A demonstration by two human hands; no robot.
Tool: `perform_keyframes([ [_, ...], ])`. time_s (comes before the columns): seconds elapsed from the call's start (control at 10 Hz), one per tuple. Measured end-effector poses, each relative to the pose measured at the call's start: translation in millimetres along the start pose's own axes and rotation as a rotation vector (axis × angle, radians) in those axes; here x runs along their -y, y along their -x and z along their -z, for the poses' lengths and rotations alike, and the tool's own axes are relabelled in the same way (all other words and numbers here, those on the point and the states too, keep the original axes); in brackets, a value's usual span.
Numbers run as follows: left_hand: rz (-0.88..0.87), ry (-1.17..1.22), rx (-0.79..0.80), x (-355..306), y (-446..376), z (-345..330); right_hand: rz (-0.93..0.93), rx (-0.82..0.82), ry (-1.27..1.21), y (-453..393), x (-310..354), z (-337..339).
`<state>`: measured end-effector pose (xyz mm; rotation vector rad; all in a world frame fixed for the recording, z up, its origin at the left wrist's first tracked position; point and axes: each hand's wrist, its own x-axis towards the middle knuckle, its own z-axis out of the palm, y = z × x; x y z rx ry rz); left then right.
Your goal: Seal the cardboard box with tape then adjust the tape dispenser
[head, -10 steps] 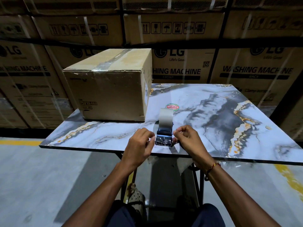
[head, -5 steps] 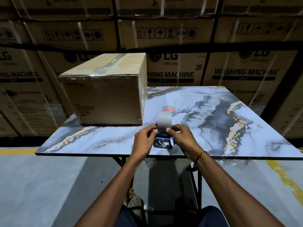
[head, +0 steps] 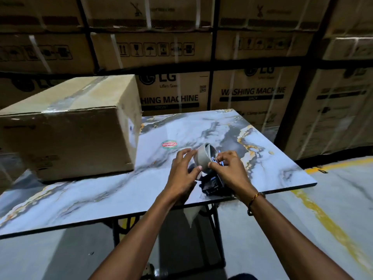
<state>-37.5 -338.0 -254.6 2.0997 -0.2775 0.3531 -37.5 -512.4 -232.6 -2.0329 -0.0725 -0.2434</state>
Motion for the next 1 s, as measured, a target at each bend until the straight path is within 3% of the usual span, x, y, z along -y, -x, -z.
perform_keyframes([
  [0.1,-0.044,-0.103,0.046,-8,-22,-28,0.024,-0.042,0.132,-18,-17,28],
  [0.4,0.097,0.254,0.13,10,-97,-91,0.056,-0.128,0.298,-87,-55,51],
  [0.5,0.035,0.155,0.125,19,-130,-100,0.056,-0.147,0.415,-119,-60,47],
  [0.7,0.052,0.186,0.212,24,-164,-105,0.003,-0.14,0.542,-150,-56,40],
  [1.0,0.007,-0.182,0.454,5,-168,-69,-0.091,0.065,0.679,-155,-25,53],
])
